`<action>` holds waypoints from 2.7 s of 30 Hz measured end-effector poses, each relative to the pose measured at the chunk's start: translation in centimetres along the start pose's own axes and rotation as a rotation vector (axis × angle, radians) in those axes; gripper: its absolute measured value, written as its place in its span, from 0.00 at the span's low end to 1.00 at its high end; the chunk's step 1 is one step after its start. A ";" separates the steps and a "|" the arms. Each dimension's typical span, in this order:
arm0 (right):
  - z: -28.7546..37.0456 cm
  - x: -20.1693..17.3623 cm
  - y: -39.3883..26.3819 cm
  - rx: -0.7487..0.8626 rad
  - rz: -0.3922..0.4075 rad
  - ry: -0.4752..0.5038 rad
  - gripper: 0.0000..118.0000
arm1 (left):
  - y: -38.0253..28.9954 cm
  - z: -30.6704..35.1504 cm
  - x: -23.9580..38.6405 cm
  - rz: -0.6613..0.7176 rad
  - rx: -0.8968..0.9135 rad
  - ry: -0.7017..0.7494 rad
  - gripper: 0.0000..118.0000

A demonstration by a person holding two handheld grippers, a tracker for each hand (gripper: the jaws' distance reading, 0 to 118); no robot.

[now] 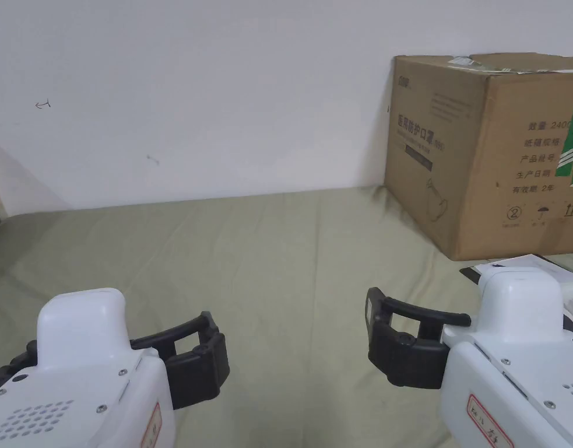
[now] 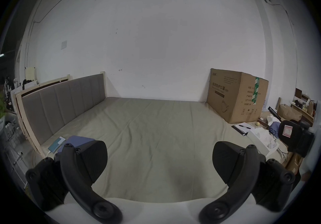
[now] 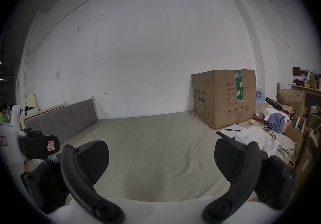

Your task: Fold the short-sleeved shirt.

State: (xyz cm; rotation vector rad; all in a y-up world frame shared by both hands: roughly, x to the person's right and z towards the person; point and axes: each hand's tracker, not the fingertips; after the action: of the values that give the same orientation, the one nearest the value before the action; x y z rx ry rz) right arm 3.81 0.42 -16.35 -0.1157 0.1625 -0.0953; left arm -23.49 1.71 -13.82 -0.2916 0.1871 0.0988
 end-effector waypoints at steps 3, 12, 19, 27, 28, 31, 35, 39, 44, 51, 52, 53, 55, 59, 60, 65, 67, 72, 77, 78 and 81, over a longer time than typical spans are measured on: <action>-0.2 -0.2 -0.1 -0.004 -0.001 0.006 1.00 | -0.1 -0.2 -0.3 -0.003 0.006 -0.003 1.00; -0.7 -0.4 -0.4 -0.029 -0.019 0.028 1.00 | 0.0 0.1 0.3 -0.022 0.024 -0.045 1.00; -0.9 -0.2 -0.5 -0.034 -0.017 0.021 1.00 | 0.0 -0.3 -0.1 0.003 0.009 -0.060 1.00; -1.1 -0.3 -0.7 -0.040 -0.020 0.034 1.00 | 0.0 -0.4 -0.4 0.025 -0.015 -0.060 1.00; -1.1 -0.4 -0.7 -0.042 -0.018 0.037 1.00 | 0.1 -0.5 -0.5 0.042 -0.044 -0.068 1.00; -1.2 -0.5 -0.8 -0.045 -0.006 0.033 1.00 | 0.2 -0.7 -0.9 0.081 -0.075 -0.108 1.00; -1.3 -0.5 -0.9 -0.055 -0.009 0.043 1.00 | 0.2 -0.6 -0.7 0.061 -0.035 -0.102 1.00; -1.5 -0.5 -1.0 -0.055 -0.005 0.036 1.00 | 0.2 -0.5 -0.4 0.011 0.012 -0.067 1.00; -1.5 -0.6 -1.1 -0.059 0.001 0.031 1.00 | 0.2 -0.4 -0.5 0.009 0.049 -0.062 1.00; -1.7 -0.5 -1.2 -0.059 -0.001 0.028 1.00 | 0.3 -0.4 -0.6 -0.004 0.076 -0.061 1.00; -1.7 -0.5 -1.2 -0.059 0.000 0.028 1.00 | 0.3 -0.4 -0.6 -0.002 0.075 -0.063 1.00; -1.7 -0.5 -1.3 -0.061 0.001 0.025 1.00 | 0.3 -0.4 -0.6 -0.001 0.077 -0.067 1.00; -1.8 -0.4 -1.3 -0.064 0.003 0.027 1.00 | 0.2 -0.5 -0.5 -0.011 0.074 -0.065 1.00; -1.9 -0.4 -1.3 -0.065 0.000 0.025 1.00 | 0.1 -0.6 -0.2 -0.038 0.065 -0.050 1.00; -1.9 -0.4 -1.3 -0.066 0.000 0.026 1.00 | 0.1 -0.7 -0.2 -0.041 0.064 -0.051 1.00; -1.9 -0.5 -1.3 -0.066 0.004 0.024 1.00 | 0.1 -0.7 -0.2 -0.039 0.063 -0.067 1.00; -1.9 -0.5 -1.2 -0.066 0.003 0.024 1.00 | 0.1 -0.7 -0.2 -0.038 0.058 -0.066 1.00; -2.0 -0.5 -1.3 -0.065 0.004 0.021 1.00 | 0.1 -0.8 -0.4 -0.039 0.058 -0.060 1.00; -2.1 -0.5 -1.4 -0.071 0.002 0.027 1.00 | 0.2 -0.9 -0.4 -0.023 0.045 -0.071 1.00; -2.1 -0.5 -1.4 -0.071 0.004 0.025 1.00 | 0.3 -0.9 -0.4 -0.019 0.033 -0.066 1.00; -2.2 -0.6 -1.4 -0.079 0.001 0.027 1.00 | 0.3 -1.0 -0.5 -0.014 0.022 -0.075 1.00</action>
State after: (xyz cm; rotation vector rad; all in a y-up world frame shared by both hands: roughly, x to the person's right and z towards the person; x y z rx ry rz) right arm 2.74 -1.11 -18.23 -0.1934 0.1939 -0.0895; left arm -24.14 1.63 -14.76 -0.2672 0.1113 0.0936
